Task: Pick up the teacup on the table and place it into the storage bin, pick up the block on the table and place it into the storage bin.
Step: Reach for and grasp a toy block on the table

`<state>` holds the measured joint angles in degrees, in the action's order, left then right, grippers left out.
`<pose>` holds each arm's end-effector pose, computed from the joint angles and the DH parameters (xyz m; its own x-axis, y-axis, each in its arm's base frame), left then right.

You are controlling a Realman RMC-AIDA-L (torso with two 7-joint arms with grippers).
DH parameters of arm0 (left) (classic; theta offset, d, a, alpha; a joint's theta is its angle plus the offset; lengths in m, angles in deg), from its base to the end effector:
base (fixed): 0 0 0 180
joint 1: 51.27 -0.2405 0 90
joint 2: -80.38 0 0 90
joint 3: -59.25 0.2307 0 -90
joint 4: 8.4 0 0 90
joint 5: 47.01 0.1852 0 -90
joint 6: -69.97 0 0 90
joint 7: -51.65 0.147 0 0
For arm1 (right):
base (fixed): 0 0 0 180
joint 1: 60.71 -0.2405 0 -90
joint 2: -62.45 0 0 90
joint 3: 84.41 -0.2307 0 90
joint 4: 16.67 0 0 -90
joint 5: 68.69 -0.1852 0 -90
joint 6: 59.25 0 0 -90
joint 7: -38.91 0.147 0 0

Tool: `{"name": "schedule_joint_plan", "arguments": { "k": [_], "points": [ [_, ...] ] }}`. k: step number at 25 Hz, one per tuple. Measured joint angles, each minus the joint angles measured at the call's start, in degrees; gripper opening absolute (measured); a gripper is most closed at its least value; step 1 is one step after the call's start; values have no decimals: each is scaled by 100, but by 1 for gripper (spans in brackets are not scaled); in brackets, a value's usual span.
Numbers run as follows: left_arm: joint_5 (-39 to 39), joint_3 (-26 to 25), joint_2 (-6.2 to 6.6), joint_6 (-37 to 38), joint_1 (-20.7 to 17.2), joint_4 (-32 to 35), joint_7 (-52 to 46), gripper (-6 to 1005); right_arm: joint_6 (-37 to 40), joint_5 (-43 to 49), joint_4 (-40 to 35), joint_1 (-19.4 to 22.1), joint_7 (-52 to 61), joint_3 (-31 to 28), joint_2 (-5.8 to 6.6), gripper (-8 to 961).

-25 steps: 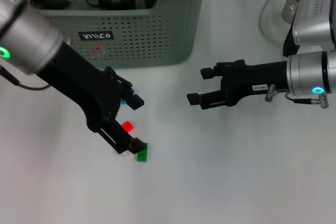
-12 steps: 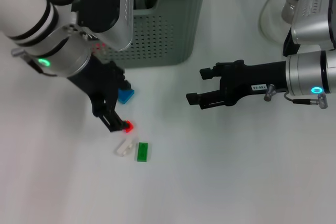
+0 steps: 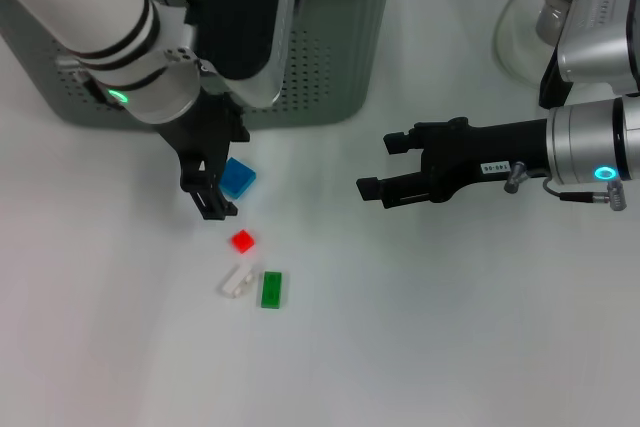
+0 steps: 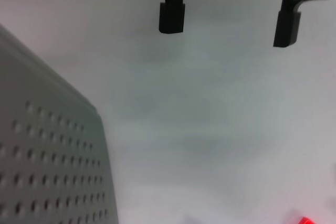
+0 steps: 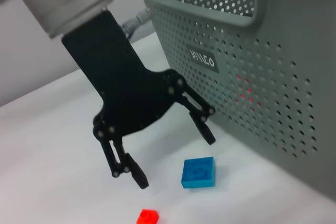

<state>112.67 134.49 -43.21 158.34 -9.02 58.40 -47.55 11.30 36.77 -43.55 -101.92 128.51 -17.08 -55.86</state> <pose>-0.1720 0.3303 -0.0142 0.8370 -0.0717 -0.5426 -0.1420 -0.9859 -0.0888 0.1900 0.3242 -0.0597 0.8518 -0.4419 -0.2814 -0.4739 -0.8789 -0.0544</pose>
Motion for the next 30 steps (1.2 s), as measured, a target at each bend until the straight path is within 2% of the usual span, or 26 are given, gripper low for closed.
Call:
{"name": "schedule_joint_plan", "arguments": {
  "k": [8, 30],
  "points": [
    [239, 304, -40, -574, 74, -393, 277, 948, -2, 0, -19, 0, 89, 0, -30, 912],
    [328, 556, -67, -942, -6, -627, 471, 912, -25, 0, -25, 0, 111, 0, -60, 913]
  ]
}}
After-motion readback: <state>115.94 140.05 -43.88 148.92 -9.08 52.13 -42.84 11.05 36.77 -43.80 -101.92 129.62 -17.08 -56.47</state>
